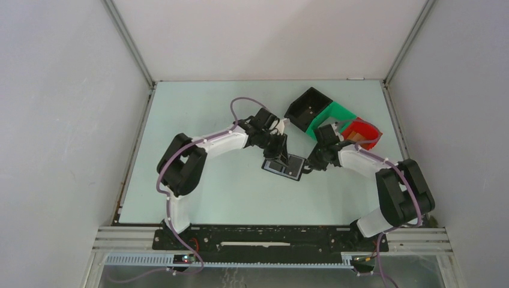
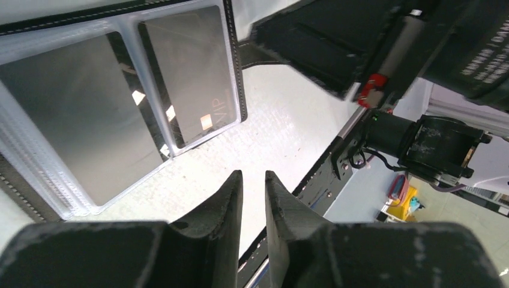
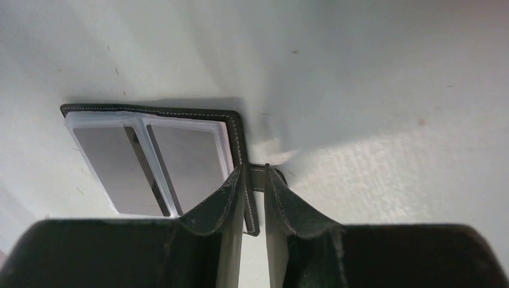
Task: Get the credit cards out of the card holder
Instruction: Remove the credit card from the card holder.
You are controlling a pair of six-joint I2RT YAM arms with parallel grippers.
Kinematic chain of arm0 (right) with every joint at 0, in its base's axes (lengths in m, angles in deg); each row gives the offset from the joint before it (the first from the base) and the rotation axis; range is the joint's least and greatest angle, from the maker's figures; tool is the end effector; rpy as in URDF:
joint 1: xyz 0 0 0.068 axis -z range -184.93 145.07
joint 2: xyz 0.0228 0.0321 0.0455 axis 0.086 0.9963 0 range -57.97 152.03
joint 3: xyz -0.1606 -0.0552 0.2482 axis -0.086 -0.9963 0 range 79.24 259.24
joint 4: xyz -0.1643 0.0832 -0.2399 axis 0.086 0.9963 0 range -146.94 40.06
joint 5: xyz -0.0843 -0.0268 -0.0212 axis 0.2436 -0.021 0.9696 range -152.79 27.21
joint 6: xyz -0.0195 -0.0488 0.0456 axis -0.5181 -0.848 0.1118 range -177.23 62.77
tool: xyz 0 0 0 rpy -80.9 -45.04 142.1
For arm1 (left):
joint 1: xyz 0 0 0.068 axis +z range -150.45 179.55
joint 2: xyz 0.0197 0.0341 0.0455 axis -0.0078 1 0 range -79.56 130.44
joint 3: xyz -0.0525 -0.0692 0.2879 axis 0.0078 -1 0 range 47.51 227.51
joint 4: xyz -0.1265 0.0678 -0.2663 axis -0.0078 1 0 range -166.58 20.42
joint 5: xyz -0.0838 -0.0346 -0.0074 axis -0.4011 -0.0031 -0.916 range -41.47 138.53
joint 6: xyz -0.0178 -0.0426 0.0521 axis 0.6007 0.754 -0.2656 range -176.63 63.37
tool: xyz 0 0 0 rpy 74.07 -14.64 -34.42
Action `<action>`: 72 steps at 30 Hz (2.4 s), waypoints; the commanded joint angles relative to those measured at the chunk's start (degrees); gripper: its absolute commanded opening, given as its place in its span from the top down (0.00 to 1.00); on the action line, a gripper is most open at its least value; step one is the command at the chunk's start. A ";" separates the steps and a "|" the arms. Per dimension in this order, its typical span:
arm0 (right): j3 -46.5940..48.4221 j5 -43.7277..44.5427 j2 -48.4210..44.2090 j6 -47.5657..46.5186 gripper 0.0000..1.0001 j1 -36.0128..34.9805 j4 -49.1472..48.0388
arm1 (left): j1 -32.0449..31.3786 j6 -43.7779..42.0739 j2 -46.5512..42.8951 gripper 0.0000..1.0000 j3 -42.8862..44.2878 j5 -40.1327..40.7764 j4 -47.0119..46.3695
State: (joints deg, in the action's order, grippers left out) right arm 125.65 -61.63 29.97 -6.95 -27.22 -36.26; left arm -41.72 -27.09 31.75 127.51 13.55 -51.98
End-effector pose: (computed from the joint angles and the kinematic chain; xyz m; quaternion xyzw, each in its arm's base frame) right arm 0.3021 0.1226 0.1443 0.2372 0.9413 0.1342 0.1994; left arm 0.3329 -0.3355 0.1879 0.1808 0.8981 -0.3962 0.0614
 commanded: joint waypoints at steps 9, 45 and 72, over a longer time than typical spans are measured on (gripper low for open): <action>-0.22 1.39 -8.48 -0.99 0.75 -2.29 -2.28 | 1.91 3.77 0.04 0.73 2.92 5.28 -0.43; 0.61 2.73 1.58 0.03 0.81 -4.46 -2.26 | 1.73 6.32 10.78 0.64 7.68 5.07 -0.67; -2.77 -5.12 4.25 1.32 0.76 -2.07 -9.67 | 1.97 6.86 11.87 0.69 5.59 4.80 -2.80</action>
State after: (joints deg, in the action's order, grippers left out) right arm 125.28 -64.40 33.01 -6.54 -30.45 -42.73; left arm -39.80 -20.58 42.81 132.72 18.34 -53.58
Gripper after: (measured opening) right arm 0.237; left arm 0.310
